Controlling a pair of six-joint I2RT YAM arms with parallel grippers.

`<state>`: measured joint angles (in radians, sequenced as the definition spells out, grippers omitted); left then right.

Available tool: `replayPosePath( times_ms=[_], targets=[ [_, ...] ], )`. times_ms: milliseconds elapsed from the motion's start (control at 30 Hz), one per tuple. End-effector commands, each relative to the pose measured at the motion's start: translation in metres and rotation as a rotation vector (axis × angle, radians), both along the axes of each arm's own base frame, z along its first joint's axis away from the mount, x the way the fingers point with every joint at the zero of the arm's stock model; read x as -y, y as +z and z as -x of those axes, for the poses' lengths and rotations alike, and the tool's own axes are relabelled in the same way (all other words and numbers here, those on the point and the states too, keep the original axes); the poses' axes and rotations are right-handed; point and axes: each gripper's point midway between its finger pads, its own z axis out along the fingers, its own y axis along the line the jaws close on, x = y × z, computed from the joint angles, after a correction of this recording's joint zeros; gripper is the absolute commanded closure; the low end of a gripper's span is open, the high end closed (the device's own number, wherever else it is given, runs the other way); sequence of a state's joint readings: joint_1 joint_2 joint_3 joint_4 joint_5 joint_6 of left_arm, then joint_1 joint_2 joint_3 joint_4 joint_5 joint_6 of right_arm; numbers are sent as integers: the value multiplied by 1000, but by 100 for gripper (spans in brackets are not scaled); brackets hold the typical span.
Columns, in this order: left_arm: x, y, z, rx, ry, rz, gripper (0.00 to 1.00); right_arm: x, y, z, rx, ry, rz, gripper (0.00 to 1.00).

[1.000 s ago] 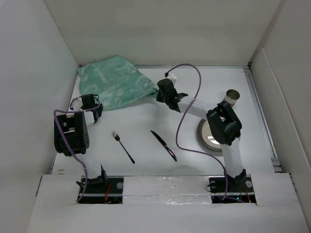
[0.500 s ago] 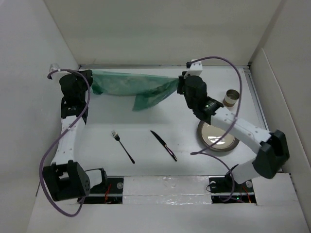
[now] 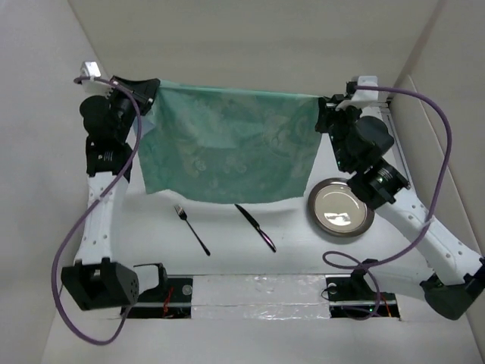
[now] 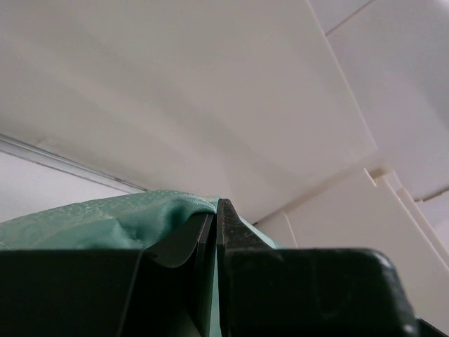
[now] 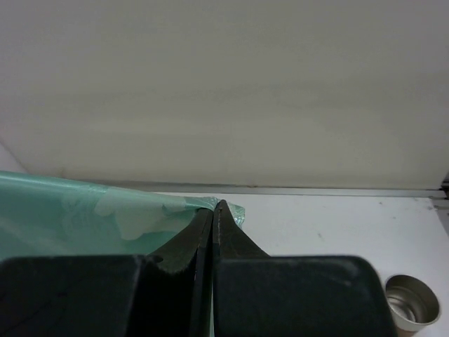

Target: Set the dinner table for one person

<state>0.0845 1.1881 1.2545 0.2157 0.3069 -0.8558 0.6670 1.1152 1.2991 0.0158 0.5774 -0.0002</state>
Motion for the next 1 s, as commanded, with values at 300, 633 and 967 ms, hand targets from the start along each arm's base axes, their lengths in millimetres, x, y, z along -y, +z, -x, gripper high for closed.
replayPosePath(
  times_ms=[300, 633, 967],
  targets=[
    [-6, -24, -165, -123, -113, -58, 100, 53, 34, -148, -21, -198, 51, 100],
    [3, -13, -131, -50, -124, -156, 100, 69, 12, -135, -55, -206, 76, 100],
    [3, -209, -59, -292, -105, -127, 100, 65, -218, -79, -355, -170, 10, 100]
  ],
)
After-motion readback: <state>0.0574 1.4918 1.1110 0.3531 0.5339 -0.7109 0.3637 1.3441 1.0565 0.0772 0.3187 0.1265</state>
